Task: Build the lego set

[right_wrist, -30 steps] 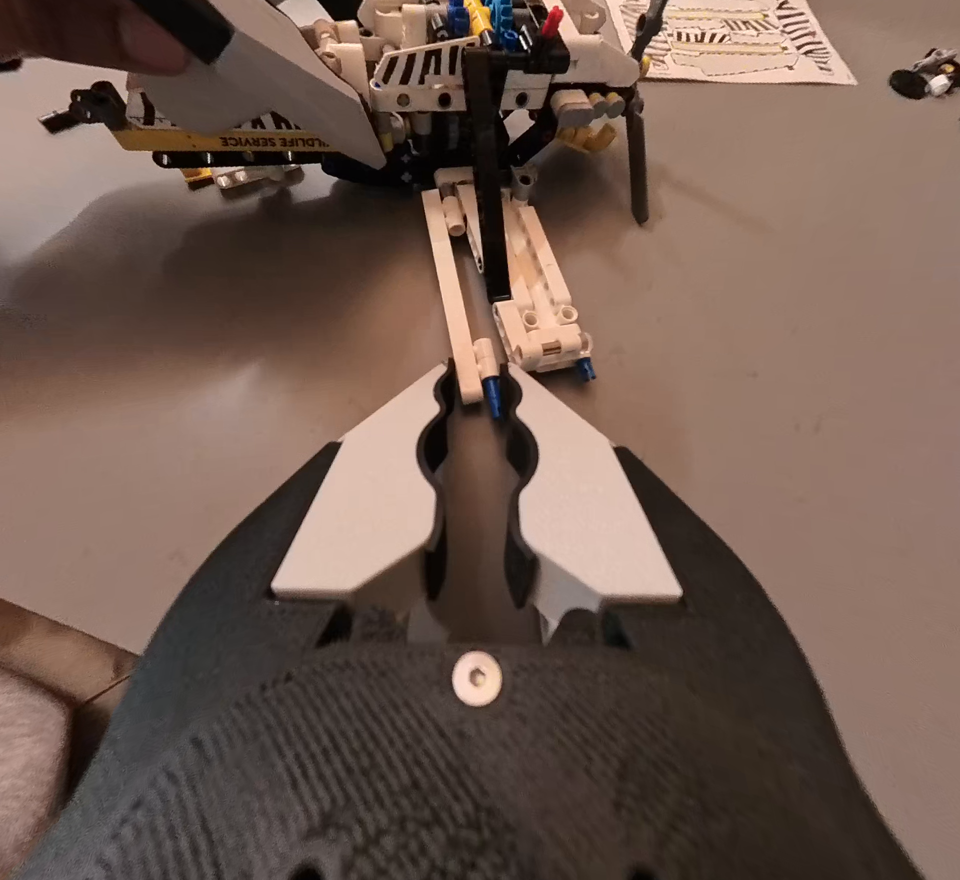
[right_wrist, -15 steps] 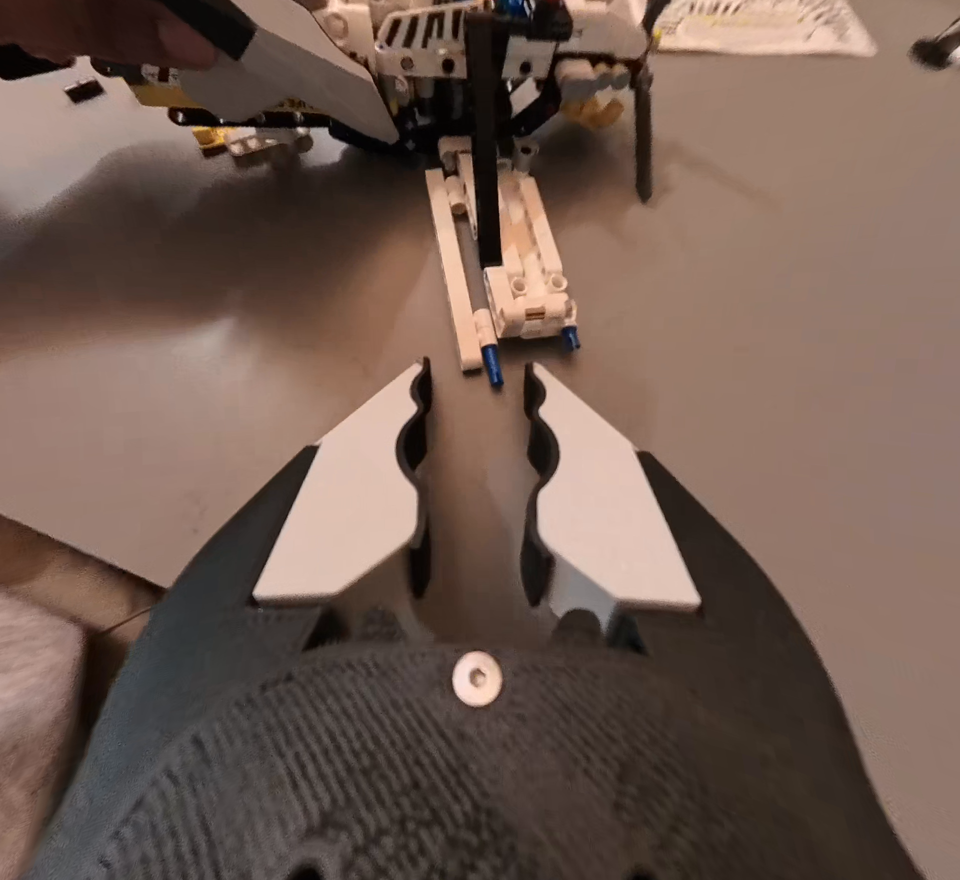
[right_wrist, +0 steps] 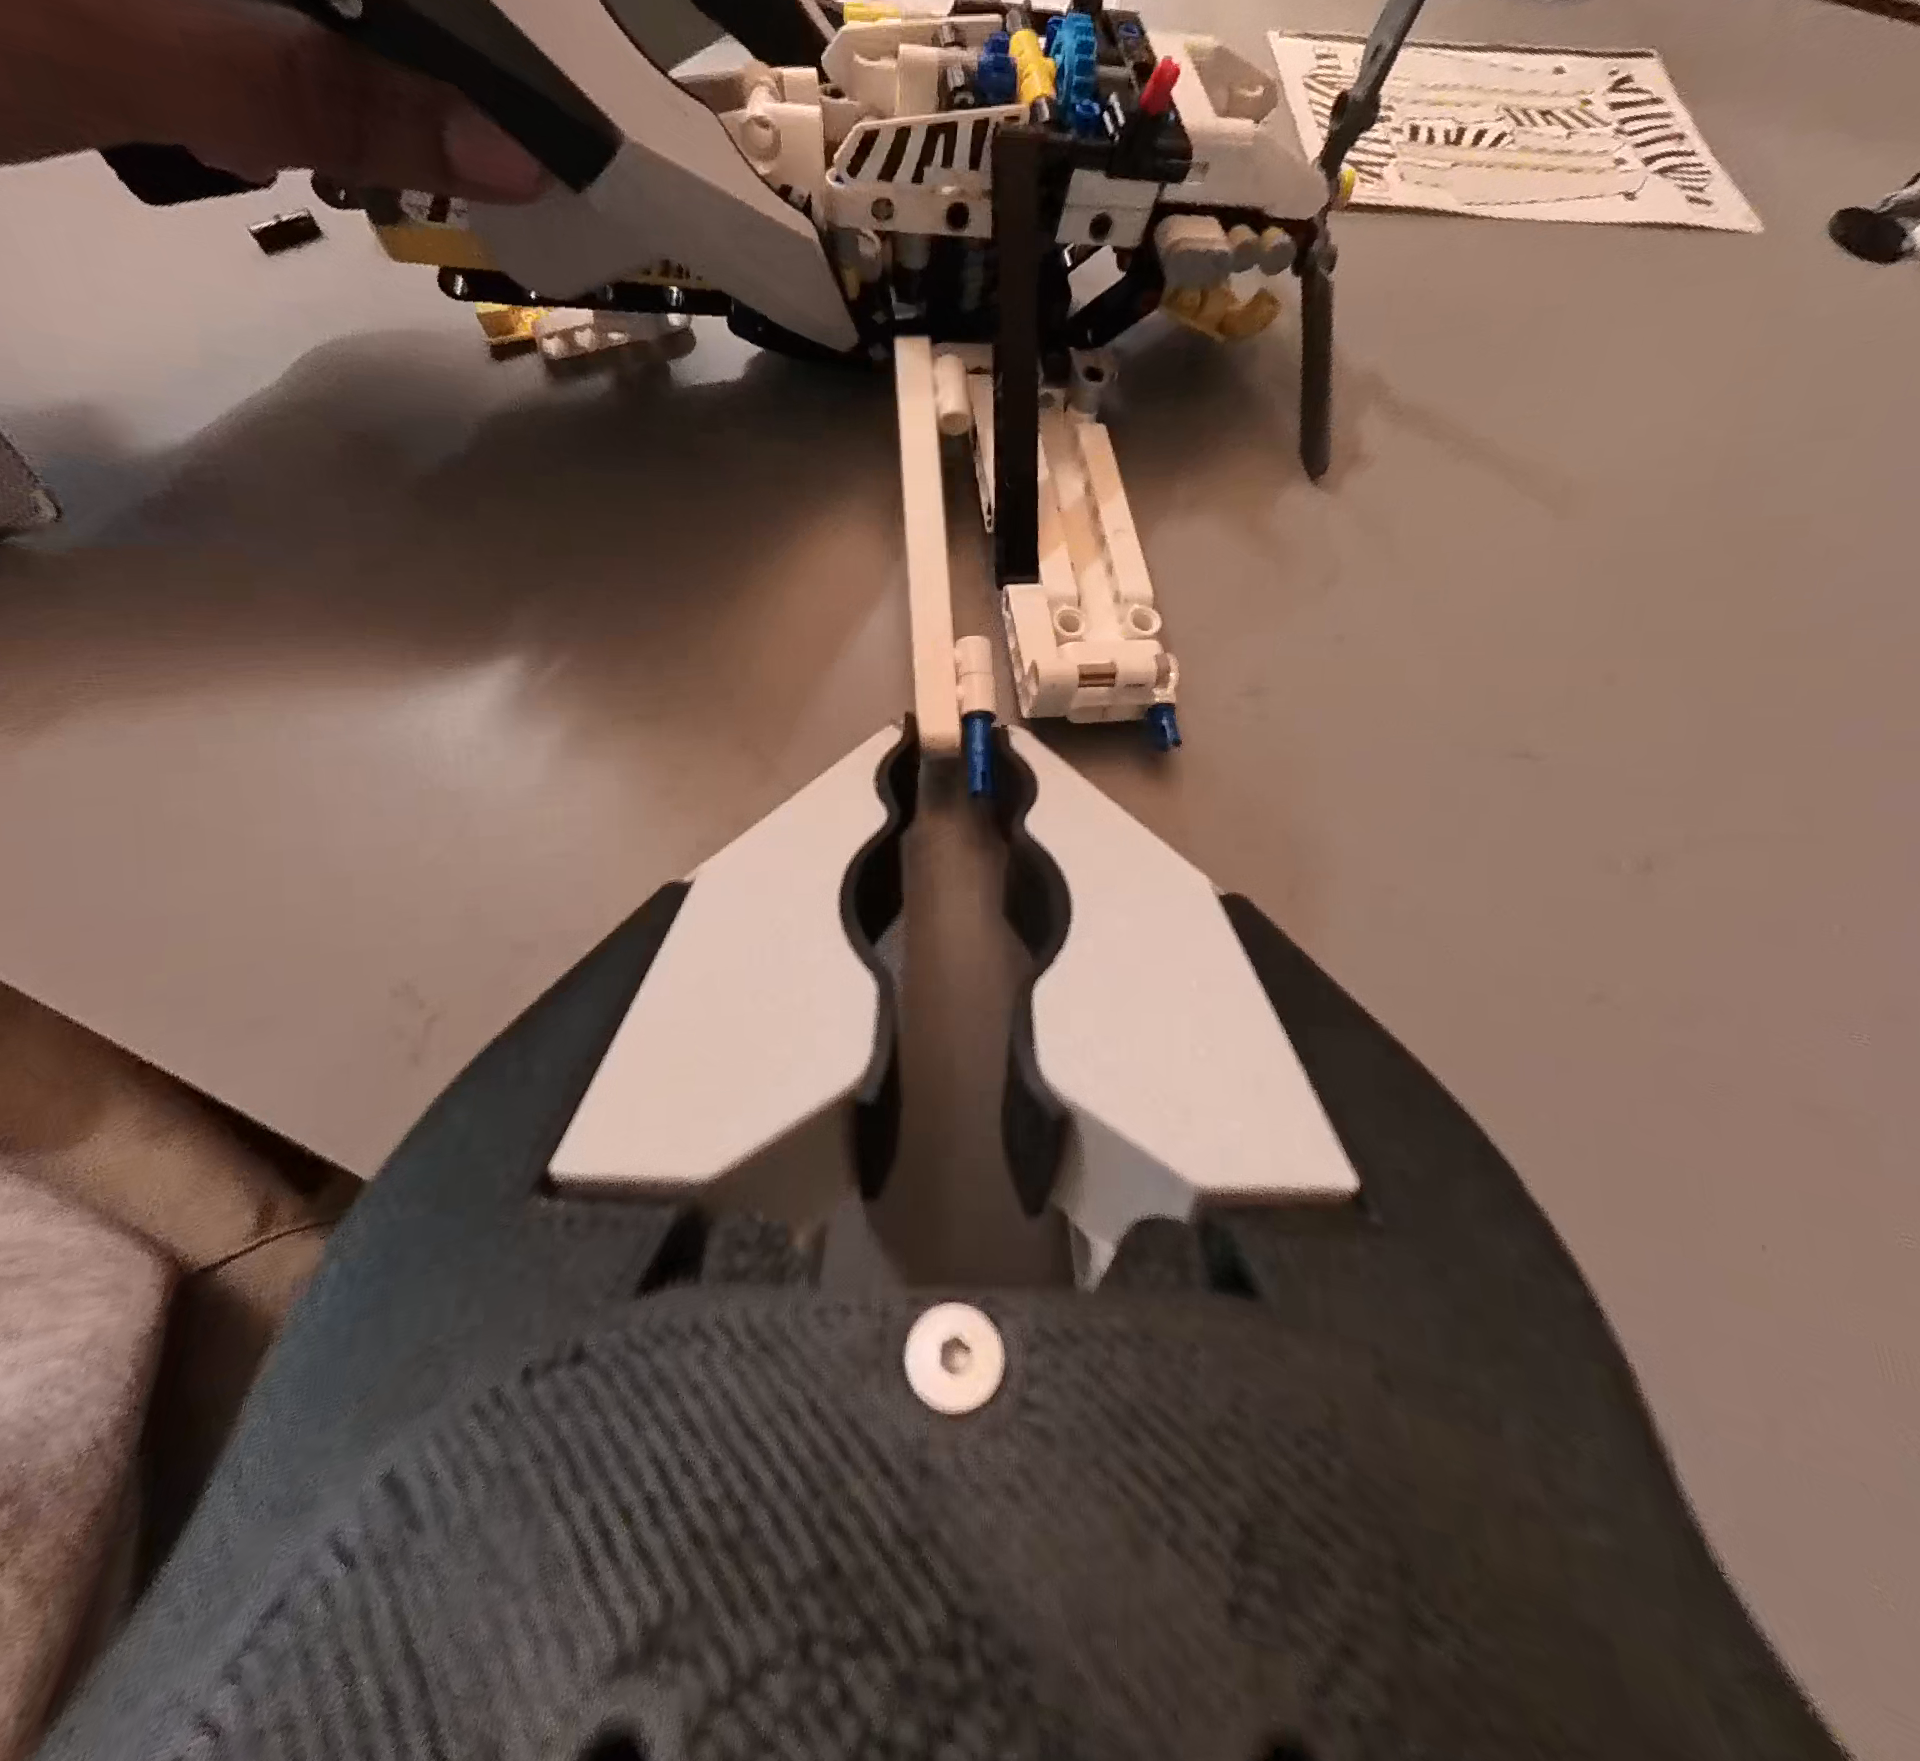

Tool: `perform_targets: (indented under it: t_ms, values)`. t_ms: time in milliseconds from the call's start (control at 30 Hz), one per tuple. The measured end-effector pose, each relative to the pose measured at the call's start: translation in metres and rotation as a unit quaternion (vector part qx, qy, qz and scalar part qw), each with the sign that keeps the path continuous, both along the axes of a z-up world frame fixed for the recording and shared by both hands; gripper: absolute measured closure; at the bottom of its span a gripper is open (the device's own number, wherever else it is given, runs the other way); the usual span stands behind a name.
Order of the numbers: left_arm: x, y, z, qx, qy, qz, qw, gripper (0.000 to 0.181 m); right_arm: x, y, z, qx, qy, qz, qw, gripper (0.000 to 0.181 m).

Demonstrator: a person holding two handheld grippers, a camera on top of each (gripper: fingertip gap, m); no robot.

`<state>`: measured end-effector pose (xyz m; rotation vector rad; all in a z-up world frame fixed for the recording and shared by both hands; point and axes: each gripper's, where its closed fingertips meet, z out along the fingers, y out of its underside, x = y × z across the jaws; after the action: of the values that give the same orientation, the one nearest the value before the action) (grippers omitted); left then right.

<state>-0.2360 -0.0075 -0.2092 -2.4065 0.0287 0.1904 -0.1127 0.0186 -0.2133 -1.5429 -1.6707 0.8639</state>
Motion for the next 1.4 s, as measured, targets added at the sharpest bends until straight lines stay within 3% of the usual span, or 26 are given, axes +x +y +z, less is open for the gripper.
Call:
perform_targets:
  t_ms: [900,1400]
  values:
    - [0.000,-0.003,0.000,-0.022,0.022,-0.006,1.000,0.130,-0.011,0.001,-0.007,0.021,-0.034,-0.009,0.999,0.169]
    - [-0.002,-0.004,-0.001,-0.021,0.030,-0.005,0.999,0.127,-0.005,0.006,0.001,0.082,0.008,-0.025,0.996,0.165]
